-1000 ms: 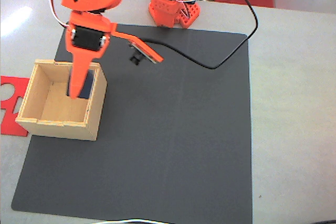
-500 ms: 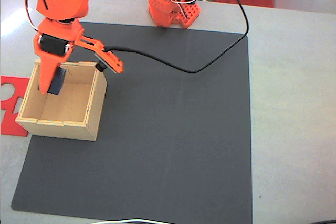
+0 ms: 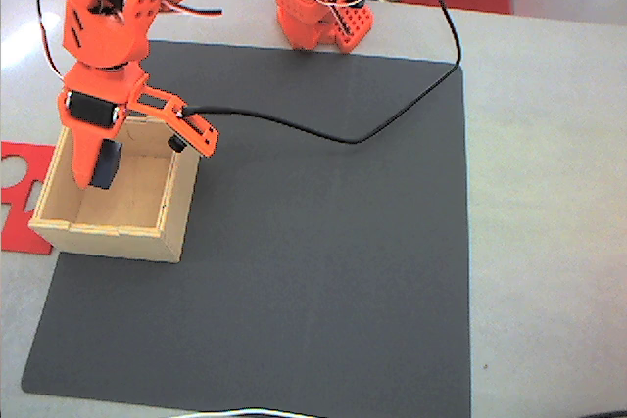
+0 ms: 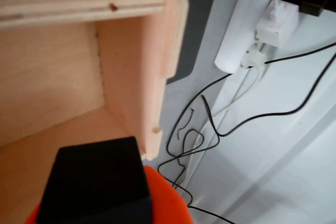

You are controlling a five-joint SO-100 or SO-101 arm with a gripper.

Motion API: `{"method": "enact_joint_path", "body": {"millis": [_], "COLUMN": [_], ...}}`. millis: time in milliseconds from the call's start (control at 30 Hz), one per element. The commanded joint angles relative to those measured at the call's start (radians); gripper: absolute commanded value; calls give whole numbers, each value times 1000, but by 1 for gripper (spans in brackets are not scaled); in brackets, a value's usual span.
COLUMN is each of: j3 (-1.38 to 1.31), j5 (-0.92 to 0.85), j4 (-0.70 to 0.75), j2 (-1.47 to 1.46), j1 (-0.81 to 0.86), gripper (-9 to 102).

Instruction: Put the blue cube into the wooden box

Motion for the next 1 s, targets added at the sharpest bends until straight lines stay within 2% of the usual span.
{"method": "enact_joint_path", "body": {"millis": [0,200,300,767,967], "j3": [-44,-57,-57,-57,-57], "j5": [6,-2,-2,-5,-8], "j4": [-15,-57,-61,-43,-25], "j2": [-21,-146,-178,-187,-175], "j1": [-2,-18,-23,-28,-28], "gripper": [0,0,6,20,20]}}
